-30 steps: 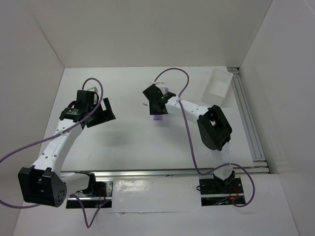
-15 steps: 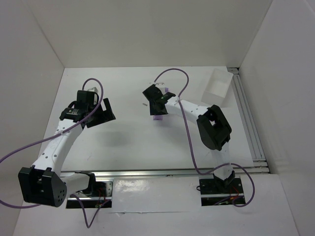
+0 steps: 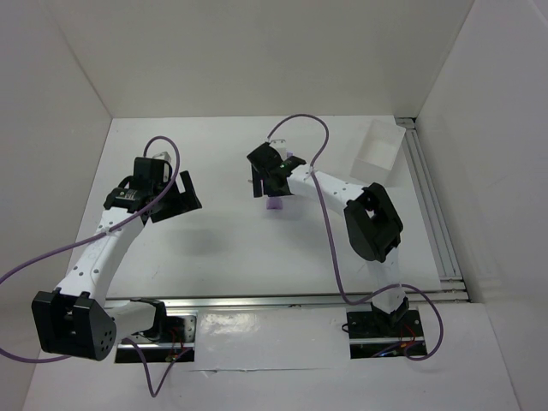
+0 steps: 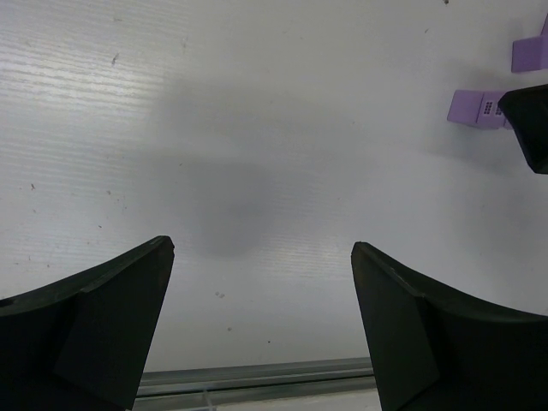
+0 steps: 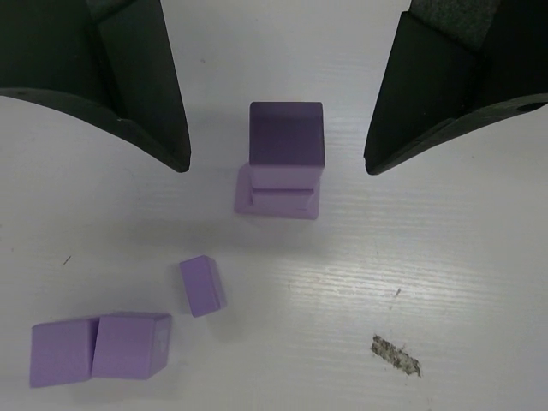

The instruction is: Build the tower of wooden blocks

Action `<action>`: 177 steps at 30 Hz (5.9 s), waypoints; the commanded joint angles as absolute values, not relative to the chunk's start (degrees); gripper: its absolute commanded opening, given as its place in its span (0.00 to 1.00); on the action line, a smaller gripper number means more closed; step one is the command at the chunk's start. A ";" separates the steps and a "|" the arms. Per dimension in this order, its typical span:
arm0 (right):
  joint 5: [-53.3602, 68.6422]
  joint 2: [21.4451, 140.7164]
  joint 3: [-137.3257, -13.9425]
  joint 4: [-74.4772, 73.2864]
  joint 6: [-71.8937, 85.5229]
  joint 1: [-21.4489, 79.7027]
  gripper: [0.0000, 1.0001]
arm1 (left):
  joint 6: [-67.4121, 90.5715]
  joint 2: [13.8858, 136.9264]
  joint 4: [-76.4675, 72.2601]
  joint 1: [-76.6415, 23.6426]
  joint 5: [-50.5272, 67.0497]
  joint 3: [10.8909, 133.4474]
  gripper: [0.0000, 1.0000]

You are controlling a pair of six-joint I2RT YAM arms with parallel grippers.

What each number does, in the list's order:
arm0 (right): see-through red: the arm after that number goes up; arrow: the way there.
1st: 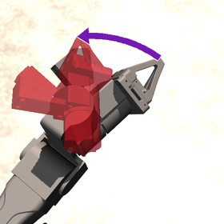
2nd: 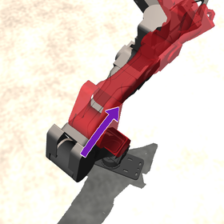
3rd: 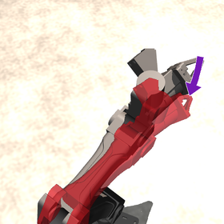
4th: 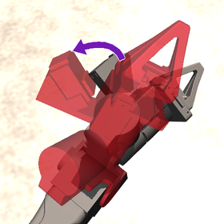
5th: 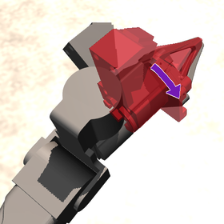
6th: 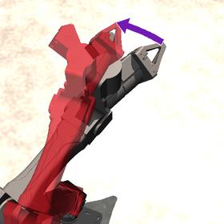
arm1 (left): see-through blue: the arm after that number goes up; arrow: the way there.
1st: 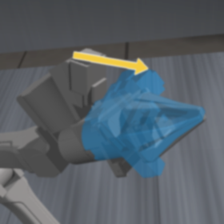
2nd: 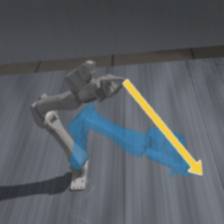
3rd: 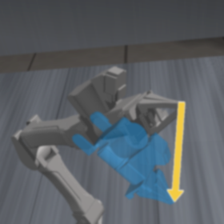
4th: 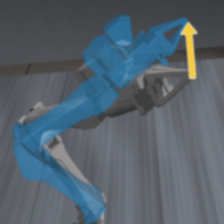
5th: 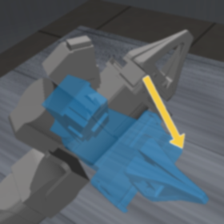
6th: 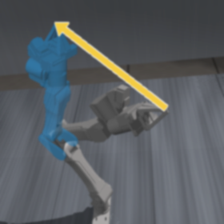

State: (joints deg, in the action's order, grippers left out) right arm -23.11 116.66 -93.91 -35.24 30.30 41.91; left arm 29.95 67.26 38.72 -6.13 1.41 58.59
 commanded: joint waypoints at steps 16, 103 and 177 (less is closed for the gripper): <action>-26.37 115.30 -104.33 -32.43 27.60 33.76 0.60 | 28.83 66.97 37.53 -5.80 0.88 58.97 0.98; -6.84 93.96 -49.65 -16.52 24.61 8.88 0.72 | 28.83 69.08 37.00 -5.80 3.60 59.59 0.98; -17.67 106.44 -66.71 -26.81 28.48 32.96 0.43 | 28.83 68.03 36.47 -5.80 3.52 58.45 0.97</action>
State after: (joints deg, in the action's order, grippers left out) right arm -15.94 105.27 -65.34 -25.12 29.50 32.32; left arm 29.95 68.53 37.65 -6.13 2.90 58.59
